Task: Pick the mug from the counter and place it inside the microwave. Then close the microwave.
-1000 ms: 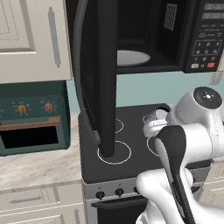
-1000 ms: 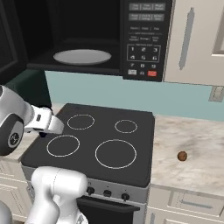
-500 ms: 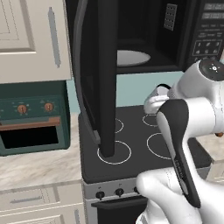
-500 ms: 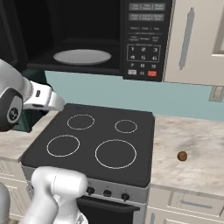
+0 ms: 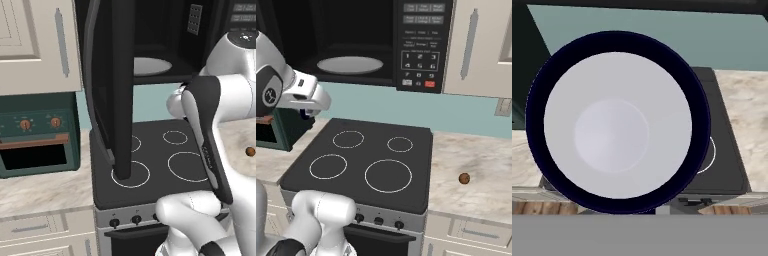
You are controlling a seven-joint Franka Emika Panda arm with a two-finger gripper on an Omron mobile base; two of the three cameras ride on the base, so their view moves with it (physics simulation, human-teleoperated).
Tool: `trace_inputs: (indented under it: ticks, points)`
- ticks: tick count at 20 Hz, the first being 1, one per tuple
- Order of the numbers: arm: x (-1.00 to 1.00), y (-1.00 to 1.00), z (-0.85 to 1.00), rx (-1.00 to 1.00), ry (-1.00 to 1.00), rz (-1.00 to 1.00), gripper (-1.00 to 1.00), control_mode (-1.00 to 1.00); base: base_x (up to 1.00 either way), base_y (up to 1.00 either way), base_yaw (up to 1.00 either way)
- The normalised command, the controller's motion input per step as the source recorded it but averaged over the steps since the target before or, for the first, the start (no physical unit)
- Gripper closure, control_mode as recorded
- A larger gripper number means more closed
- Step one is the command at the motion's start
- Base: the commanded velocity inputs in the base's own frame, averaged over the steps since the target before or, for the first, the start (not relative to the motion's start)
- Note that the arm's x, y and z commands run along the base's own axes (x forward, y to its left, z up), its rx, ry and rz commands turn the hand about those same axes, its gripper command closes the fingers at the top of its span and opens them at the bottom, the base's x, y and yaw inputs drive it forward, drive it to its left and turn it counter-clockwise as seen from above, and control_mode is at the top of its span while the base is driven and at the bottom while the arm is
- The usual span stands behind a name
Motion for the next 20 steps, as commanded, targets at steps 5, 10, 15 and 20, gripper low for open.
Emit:
trace_inputs:
  ticks: [5, 10, 15, 20]
  points:
    - [0.01, -0.11, 0.06, 0.00, 0.03, 0.00, 1.00, -1.00, 0.00, 0.00, 0.00]
    - [0.04, -0.08, 0.16, 0.00, -0.04, 0.00, 1.00, -1.00, 0.00, 0.00, 0.00]
    - [0.00, 0.00, 0.42, 0.00, 0.00, 0.00, 1.00, -1.00, 0.00, 0.00, 0.00]
    - [0.34, 0.00, 0.30, 0.00, 0.00, 0.00, 1.00, -1.00, 0.00, 0.00, 0.00]
